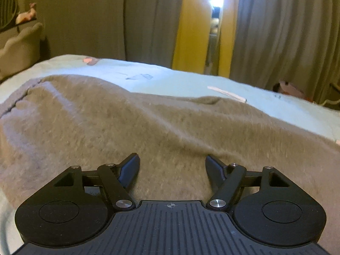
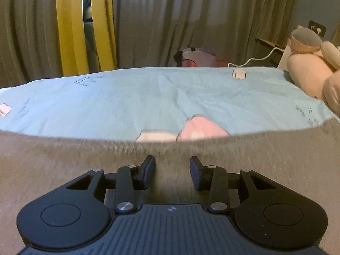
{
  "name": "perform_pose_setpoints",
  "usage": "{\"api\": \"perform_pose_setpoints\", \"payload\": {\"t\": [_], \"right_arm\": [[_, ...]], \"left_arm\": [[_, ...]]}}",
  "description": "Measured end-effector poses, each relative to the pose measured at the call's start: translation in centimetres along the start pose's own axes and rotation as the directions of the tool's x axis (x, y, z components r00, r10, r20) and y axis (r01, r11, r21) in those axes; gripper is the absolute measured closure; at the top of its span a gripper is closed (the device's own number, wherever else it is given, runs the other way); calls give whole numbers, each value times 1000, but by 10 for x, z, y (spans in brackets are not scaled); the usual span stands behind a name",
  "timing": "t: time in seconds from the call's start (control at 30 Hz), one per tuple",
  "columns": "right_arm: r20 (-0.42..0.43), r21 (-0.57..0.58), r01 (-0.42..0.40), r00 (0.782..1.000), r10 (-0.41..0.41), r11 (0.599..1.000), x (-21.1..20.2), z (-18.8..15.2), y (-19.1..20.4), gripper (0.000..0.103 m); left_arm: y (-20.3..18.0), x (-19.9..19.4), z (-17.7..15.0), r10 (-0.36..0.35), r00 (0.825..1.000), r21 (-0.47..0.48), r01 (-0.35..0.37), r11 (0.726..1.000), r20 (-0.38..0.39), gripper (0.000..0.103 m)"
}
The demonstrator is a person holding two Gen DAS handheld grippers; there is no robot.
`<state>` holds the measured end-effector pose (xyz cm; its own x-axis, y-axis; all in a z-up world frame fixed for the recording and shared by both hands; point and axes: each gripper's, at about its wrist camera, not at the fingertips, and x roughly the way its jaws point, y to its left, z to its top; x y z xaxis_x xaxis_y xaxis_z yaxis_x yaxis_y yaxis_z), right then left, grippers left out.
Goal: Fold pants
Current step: 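Open both tools and withdraw them from the folded pants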
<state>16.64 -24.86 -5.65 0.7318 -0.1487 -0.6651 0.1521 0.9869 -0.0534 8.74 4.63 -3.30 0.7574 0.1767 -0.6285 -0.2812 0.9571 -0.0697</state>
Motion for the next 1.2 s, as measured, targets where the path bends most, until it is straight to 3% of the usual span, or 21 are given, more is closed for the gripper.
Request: {"api": "perform_pose_setpoints", "payload": {"t": [0.13, 0.23, 0.3, 0.37, 0.47, 0.6, 0.77, 0.9, 1.0, 1.07, 1.17, 1.2], "right_arm": [[-7, -7, 13, 1000, -13, 1000, -10, 8, 7, 67], [25, 39, -110, 994, 110, 993, -40, -3, 11, 67], [27, 20, -129, 991, 128, 991, -56, -18, 22, 65], [-26, 10, -144, 989, 144, 990, -53, -32, 29, 62], [20, -39, -119, 993, 120, 992, -44, -36, 33, 53], [-22, 75, -152, 988, 154, 986, -39, -18, 12, 49], [-60, 85, -114, 991, 119, 990, -63, -29, -28, 44], [-147, 111, -49, 987, 66, 993, -73, -58, -82, 15], [-217, 197, 59, 976, -15, 979, -76, -73, -130, 14], [-216, 209, 92, 975, -46, 974, -83, -79, -156, 14], [-242, 158, 205, 956, -163, 966, -90, -85, -179, 13], [-246, 148, 233, 950, -192, 961, -92, -91, -188, 8]], "left_arm": [[4, -6, -1, 0, 1000, -30, 1, 1000, 16, 27], [7, -8, 0, 14, 1000, -56, -13, 998, 23, 27], [9, -10, 0, 21, 1000, -68, -20, 997, 23, 27], [7, -6, 0, 39, 999, -61, -38, 997, 17, 24], [6, -4, -2, 79, 997, -48, -79, 996, 8, 14], [11, -6, -3, 105, 994, -79, -105, 991, 6, 11], [12, -13, -3, 100, 995, -90, -99, 991, 4, 9], [12, -16, -2, 100, 995, -83, -101, 991, -9, 9], [16, -20, -1, 92, 995, -100, -94, 990, -32, 9], [20, -23, 1, 78, 995, -120, -84, 989, -57, 9], [32, -27, 6, 33, 994, -149, -48, 988, -105, 9], [37, -28, 8, 17, 994, -164, -35, 986, -111, 9]]}}
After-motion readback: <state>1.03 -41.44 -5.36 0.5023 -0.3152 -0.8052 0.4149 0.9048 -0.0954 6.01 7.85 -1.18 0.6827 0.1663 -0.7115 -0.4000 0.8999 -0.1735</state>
